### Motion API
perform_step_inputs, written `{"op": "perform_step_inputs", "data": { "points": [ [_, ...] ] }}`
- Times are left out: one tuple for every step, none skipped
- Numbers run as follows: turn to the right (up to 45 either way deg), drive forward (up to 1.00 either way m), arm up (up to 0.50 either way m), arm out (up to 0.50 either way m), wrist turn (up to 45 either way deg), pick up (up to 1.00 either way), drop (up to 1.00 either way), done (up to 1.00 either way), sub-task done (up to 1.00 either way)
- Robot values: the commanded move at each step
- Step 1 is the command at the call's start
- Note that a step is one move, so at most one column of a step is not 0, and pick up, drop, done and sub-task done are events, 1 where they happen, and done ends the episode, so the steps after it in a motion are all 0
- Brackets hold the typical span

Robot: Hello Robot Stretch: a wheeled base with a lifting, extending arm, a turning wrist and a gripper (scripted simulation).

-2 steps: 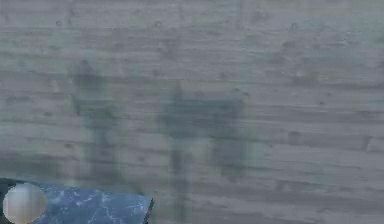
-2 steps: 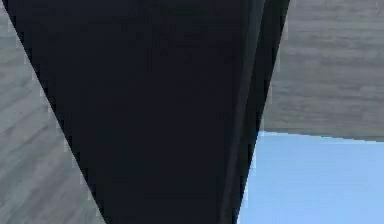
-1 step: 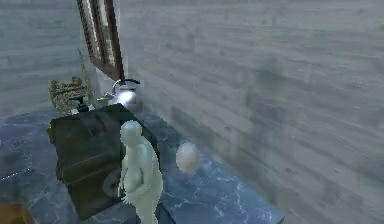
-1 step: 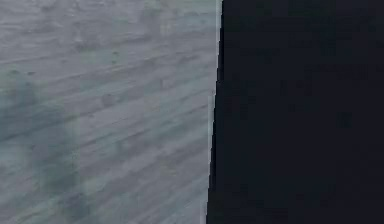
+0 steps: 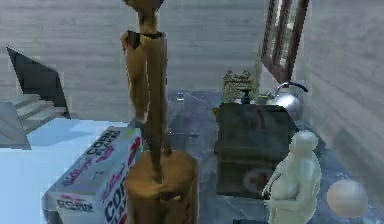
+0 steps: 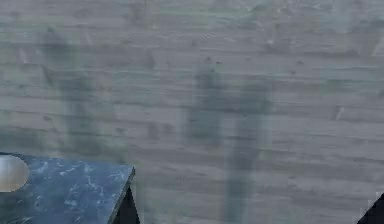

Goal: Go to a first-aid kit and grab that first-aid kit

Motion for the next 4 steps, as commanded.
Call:
{"op": "perform_step_inputs", "data": {
  "points": [
    [-45.0, 0.0, 0.0, 0.0, 0.0, 0.0, 0.0, 0.0, 0.0],
    [-24.0, 0.0, 0.0, 0.0, 0.0, 0.0, 0.0, 0.0, 0.0],
    [0.0, 0.0, 0.5, 0.0, 0.0, 0.0, 0.0, 0.0, 0.0],
    [0.0, 0.0, 0.38, 0.0, 0.0, 0.0, 0.0, 0.0, 0.0]
  ]
}}
